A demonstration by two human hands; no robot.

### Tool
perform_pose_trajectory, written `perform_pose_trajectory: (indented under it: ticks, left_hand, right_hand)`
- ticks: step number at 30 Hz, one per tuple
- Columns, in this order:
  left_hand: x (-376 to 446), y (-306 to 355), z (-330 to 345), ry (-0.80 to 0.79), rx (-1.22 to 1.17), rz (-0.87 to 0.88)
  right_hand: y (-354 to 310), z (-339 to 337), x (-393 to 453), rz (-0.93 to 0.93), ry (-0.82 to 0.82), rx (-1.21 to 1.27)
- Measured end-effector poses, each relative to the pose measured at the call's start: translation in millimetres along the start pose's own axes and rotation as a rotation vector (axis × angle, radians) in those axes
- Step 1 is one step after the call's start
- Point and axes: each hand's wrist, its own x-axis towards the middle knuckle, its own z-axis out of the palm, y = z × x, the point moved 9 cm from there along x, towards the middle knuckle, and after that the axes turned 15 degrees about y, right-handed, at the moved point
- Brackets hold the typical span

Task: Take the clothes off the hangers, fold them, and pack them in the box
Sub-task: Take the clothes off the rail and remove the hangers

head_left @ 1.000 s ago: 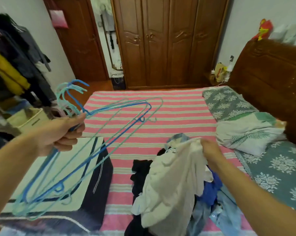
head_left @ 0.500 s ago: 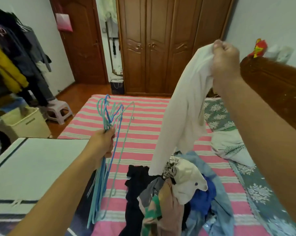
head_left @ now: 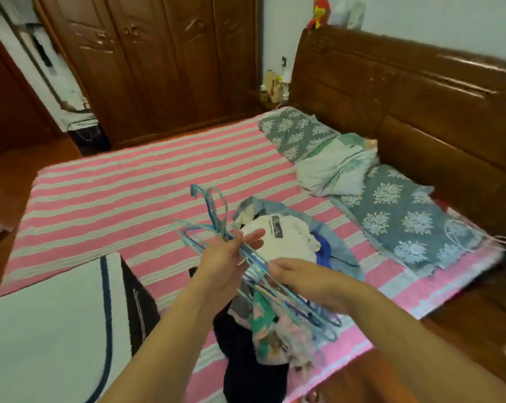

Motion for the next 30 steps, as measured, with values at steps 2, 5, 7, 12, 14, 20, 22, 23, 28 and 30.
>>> perform_pose_trajectory:
  ticks: [2, 5, 7, 12, 14, 20, 22, 23, 28, 30]
  left_hand:
    - [-17.6, -15.4, 14.0, -0.096, 0.059, 0.002]
    - [-58.6, -41.2, 32.7, -0.254, 0.160, -0.024]
    - [-91.9, -57.7, 37.6, -0.321, 0.227, -0.012]
    - [-162.9, -80.6, 52.9, -0.604, 0.411, 0.092]
    - [-181.4, -82.7, 58.4, -0.680, 0.665, 0.345]
    - [-283.6, -94.9, 68.2, -0.823, 0.654, 0.754]
    - [-340.1, -106.6, 70.1, -0.940, 0.564, 0.784]
    - [-368.6, -110.4, 67.1, -0.967, 0.520, 0.815]
    - [-498.9, -152.9, 33.2, -0.989, 0.527, 0.969]
    - [-555.2, -179.4, 11.6, -1.010, 0.578, 1.016]
  right_hand:
    - [0.1, 15.1, -22.8, -0.016, 0.083, 0.098]
    - [8.0, 32.2, -66.7, -0.009, 0.213, 0.259]
    - [20.5, 45.6, -106.5, 0.008, 0.296, 0.384]
    - [51.4, 67.9, -215.2, 0.047, 0.560, 0.812]
    - [64.2, 79.0, -254.0, 0.072, 0.678, 0.877]
    - [100.0, 132.4, -371.0, 0.177, 0.985, 0.932]
    - [107.5, 150.2, -416.0, 0.188, 1.078, 0.919]
    - [110.1, 160.6, -437.5, 0.185, 1.116, 0.920]
    - [126.6, 233.5, -547.5, 0.181, 1.277, 0.969]
    - [135.5, 271.8, -598.6, 0.177, 1.339, 1.007]
